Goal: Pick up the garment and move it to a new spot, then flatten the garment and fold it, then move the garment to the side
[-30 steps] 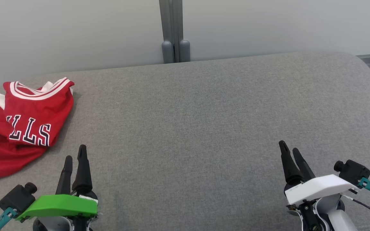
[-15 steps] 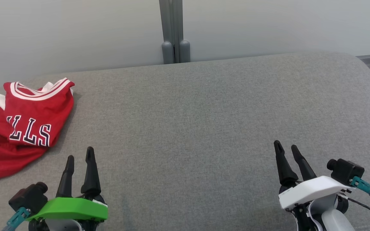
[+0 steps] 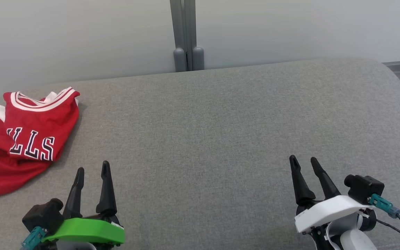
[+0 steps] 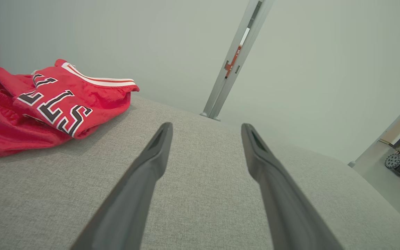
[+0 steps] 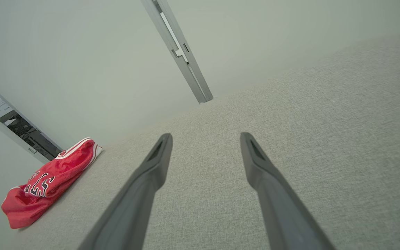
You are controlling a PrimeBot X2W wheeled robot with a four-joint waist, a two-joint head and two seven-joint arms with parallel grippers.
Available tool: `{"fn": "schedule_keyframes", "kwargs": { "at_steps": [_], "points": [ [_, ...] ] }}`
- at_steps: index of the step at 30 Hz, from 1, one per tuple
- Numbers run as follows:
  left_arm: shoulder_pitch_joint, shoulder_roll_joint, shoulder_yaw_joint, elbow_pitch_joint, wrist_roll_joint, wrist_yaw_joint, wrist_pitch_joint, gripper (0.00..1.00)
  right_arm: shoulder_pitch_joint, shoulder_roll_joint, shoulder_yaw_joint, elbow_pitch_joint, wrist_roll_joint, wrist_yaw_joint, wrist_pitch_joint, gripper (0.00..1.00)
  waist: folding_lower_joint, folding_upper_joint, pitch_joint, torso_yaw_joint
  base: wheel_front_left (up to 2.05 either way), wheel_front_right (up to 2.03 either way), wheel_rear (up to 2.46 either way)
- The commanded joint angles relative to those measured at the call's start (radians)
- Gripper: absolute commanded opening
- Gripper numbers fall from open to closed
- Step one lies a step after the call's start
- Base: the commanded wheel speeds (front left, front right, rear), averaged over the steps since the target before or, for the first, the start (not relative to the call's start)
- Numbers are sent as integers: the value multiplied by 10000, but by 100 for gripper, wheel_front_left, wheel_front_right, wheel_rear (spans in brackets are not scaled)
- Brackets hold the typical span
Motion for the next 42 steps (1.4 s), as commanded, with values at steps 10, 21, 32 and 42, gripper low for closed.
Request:
{"fn": "schedule_keyframes", "kwargs": {
  "at_steps": [10, 21, 32, 42],
  "points": [
    [84, 87, -47, -80, 966, -234, -330, 100, -135, -57, 193, -113, -955, 4, -319, 100, 0, 0, 70, -86, 0, 0, 0],
    [228, 97, -10, -195, 1670, -210, -555, 100, -103, -65, 482, -339, -1785, 4, -549, 100, 0, 0, 61, -129, 0, 0, 0],
    [304, 103, -62, 168, 2294, -334, -782, 100, -30, -73, 545, -425, -2709, 5, -772, 100, 0, 0, 6, -161, 0, 0, 0],
    [336, 110, -84, 348, 2887, -241, -967, 100, -67, -78, 315, -322, -3575, 5, -953, 100, 0, 0, 4, -209, 0, 0, 0]
  ]
}}
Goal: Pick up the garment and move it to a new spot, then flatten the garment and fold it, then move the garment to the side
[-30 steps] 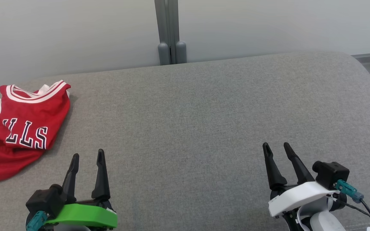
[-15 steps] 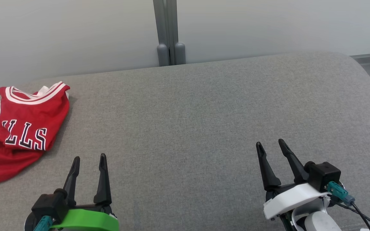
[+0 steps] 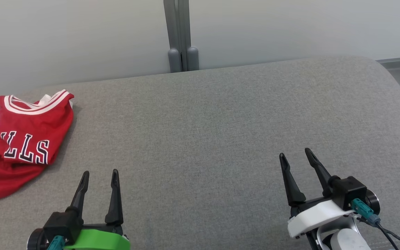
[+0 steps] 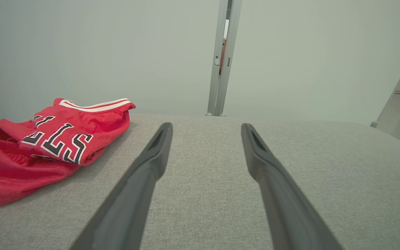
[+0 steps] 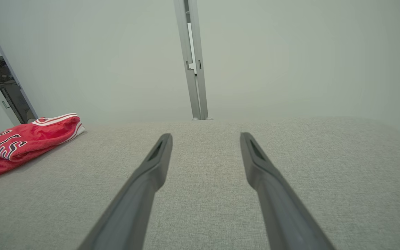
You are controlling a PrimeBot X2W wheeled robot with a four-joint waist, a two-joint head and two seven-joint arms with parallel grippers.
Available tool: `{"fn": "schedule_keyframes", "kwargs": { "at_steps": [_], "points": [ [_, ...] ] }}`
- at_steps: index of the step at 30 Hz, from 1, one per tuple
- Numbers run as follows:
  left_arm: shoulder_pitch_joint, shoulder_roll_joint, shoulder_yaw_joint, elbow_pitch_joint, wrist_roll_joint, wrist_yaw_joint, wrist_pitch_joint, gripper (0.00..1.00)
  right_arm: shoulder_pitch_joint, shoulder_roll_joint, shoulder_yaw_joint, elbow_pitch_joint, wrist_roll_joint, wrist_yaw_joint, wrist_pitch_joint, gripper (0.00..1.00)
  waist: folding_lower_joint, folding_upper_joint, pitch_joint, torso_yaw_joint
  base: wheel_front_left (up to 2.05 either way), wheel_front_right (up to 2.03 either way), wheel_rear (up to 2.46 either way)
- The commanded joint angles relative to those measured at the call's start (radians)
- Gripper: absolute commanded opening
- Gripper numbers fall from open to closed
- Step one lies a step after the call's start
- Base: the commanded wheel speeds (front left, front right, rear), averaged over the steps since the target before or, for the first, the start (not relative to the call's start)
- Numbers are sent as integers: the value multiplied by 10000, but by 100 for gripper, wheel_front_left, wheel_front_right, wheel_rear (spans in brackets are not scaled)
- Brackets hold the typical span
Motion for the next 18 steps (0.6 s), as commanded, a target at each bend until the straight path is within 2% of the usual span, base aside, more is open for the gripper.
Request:
{"fn": "schedule_keyframes", "kwargs": {
  "at_steps": [1, 9, 18],
  "points": [
    [85, 77, 18, 26, 243, 87, -85, 100, -60, -42, -28, -2, -234, 4, -76, 100, 0, 0, 0, -6, 0, 0, 0],
    [131, 80, 56, 247, 533, 128, -214, 100, -24, -48, 18, 22, -707, 2, -209, 100, 0, 0, -44, -44, 0, 0, 0],
    [29, 78, 148, 518, 400, 52, -194, 100, 36, -46, 69, 60, -633, 2, -206, 100, 0, 0, -53, -36, 0, 0, 0]
  ]
}}
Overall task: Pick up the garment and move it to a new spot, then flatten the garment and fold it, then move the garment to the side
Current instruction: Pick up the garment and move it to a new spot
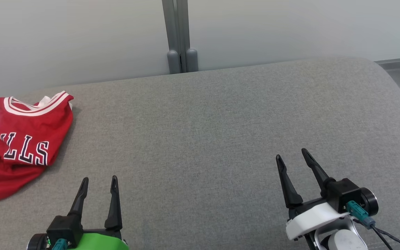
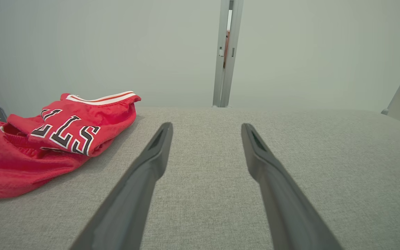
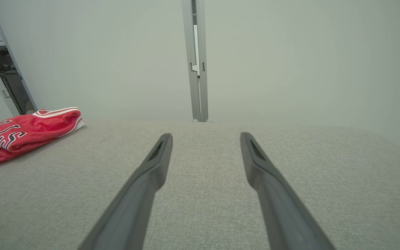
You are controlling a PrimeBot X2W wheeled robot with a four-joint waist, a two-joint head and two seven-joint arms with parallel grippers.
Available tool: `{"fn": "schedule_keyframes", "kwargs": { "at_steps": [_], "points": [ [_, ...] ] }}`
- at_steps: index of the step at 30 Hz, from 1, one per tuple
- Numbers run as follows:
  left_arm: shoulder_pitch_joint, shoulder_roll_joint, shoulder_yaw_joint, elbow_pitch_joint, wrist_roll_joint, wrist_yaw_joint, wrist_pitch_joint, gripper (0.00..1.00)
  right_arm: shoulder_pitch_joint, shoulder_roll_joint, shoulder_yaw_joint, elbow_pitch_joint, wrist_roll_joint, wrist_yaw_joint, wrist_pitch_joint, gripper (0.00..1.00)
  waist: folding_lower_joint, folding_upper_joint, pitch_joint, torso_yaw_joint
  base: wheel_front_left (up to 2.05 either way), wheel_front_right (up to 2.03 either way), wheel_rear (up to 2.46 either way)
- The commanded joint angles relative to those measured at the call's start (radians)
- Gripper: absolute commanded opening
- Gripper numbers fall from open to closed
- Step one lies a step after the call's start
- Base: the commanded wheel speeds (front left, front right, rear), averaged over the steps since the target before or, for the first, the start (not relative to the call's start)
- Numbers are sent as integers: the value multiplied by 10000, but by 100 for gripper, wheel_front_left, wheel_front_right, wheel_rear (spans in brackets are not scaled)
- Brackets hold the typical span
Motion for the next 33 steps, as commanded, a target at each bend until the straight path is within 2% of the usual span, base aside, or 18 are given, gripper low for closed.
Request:
{"fn": "schedule_keyframes", "kwargs": {
  "at_steps": [1, 22, 27, 33],
  "points": [
    [-15, 67, 47, -38, -24, -43, -7, 100, 36, -39, 11, 25, -40, 1, -44, 100, 0, 0, 8, 7, 0, 0, 0],
    [-30, 67, 14, -57, 53, 15, -7, 100, 253, -39, -31, 79, 41, 1, -42, 100, 0, 0, -5, 350, 0, 0, 0],
    [-112, 67, -5, -155, 57, 116, -6, 100, 347, -34, -187, -4, 60, 1, -41, 100, 0, 0, -36, 800, 0, 0, 0],
    [-54, 64, 40, -278, 194, 130, -6, 100, 550, -37, -274, -67, 17, 1, -39, 100, 0, 0, -44, 1713, 0, 0, 0]
  ]
}}
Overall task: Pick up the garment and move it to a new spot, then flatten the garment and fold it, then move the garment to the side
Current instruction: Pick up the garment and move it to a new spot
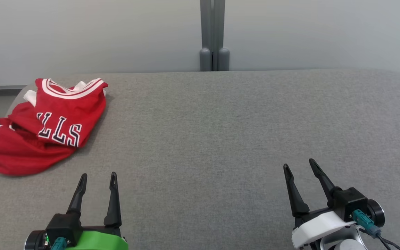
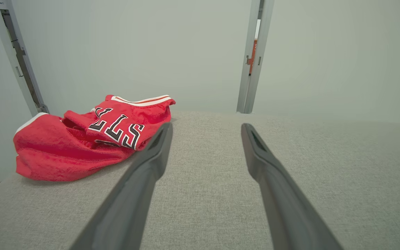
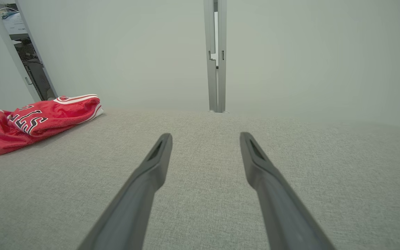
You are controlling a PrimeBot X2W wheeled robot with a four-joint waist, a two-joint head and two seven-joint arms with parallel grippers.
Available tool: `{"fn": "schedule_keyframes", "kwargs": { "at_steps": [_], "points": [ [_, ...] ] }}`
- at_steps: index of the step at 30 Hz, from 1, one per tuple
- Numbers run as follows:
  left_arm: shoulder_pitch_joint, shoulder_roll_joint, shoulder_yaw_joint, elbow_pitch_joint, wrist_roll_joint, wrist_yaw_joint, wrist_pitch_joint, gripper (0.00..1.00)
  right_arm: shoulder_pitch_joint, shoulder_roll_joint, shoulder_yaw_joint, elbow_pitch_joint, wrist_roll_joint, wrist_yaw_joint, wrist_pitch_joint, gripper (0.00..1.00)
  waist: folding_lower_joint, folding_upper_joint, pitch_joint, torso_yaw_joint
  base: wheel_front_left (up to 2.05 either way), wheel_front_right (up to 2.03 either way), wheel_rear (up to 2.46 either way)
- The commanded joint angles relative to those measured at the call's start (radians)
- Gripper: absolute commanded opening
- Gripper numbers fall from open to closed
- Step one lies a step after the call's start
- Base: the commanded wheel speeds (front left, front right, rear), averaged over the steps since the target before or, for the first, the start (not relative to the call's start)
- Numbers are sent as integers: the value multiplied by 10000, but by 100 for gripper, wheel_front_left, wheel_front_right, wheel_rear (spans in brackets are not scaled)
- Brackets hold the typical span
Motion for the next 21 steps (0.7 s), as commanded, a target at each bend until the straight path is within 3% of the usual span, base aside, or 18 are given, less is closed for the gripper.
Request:
{"fn": "schedule_keyframes", "kwargs": {
  "at_steps": [1, 21],
  "points": [
    [6, 63, 62, -83, 76, 50, -6, 100, 94, -30, -1, -84, -18, 1, -35, 100, 0, 0, -2, 653, 0, 0, 0],
    [343, 57, 325, -491, 482, 12, -5, 100, 261, -35, 259, -520, 187, -3, -35, 100, 0, 0, -126, 3789, 0, 0, 0]
  ]
}}
